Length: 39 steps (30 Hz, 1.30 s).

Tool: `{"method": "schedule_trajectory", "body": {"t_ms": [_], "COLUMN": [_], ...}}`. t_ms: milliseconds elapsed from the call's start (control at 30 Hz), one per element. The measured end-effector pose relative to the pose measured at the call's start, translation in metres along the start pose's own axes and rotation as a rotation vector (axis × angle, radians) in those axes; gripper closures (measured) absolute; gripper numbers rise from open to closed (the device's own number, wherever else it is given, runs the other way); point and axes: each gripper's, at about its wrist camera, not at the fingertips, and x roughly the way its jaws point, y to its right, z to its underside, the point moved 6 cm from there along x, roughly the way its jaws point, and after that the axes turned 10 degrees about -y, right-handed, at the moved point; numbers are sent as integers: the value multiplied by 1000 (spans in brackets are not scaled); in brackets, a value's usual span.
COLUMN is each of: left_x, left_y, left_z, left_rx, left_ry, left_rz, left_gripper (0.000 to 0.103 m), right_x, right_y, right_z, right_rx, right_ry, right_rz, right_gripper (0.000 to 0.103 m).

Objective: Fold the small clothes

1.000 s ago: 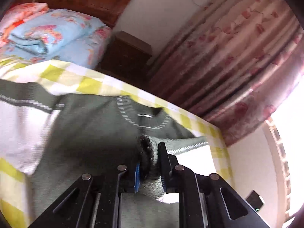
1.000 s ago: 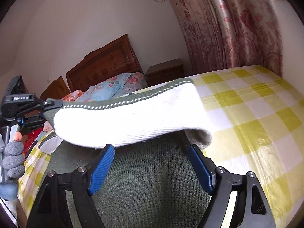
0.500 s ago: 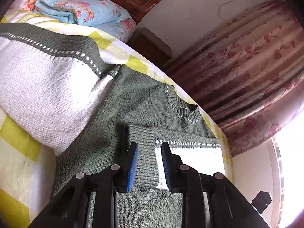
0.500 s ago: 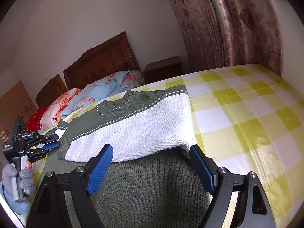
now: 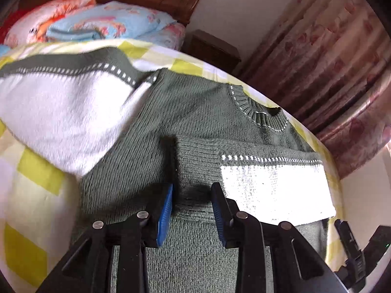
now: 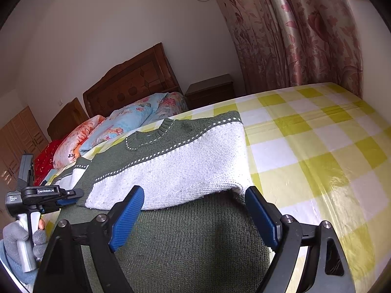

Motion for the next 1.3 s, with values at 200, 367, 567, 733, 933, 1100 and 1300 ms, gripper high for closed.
{"method": "schedule_trajectory", "body": {"t_ms": [200, 367, 567, 733, 933, 1100, 1300], "left_x": [-31, -17, -4, -8, -11, -14, -14], "left_y": [2, -8, -20, -20, -17, -19, -20], "left_z": [-4, -2, 4, 7, 8, 9, 8], "left_rx": [-12, -26, -71, -89, -83, -86, -90], "left_ry": [86, 47, 104, 121, 123, 125, 124], "left_rz": [75, 83, 163, 155, 146, 147, 156], "left_gripper": [87, 86, 81, 81, 81, 81, 81], "right_x": [-1, 1, -1, -13, 39, 34, 60], "right_y": [0, 2, 8, -3, -25, -14, -26], "right_z": [0, -1, -2, -10, -14, -18, -84], "right_rx": [6, 14, 41, -3, -83, 33, -83], "right_ry": [4, 0, 13, 72, -178, -209, -149], "right_rz": [3, 9, 30, -8, 18, -54, -20], "right_gripper": [0, 0, 0, 0, 0, 0, 0]}}
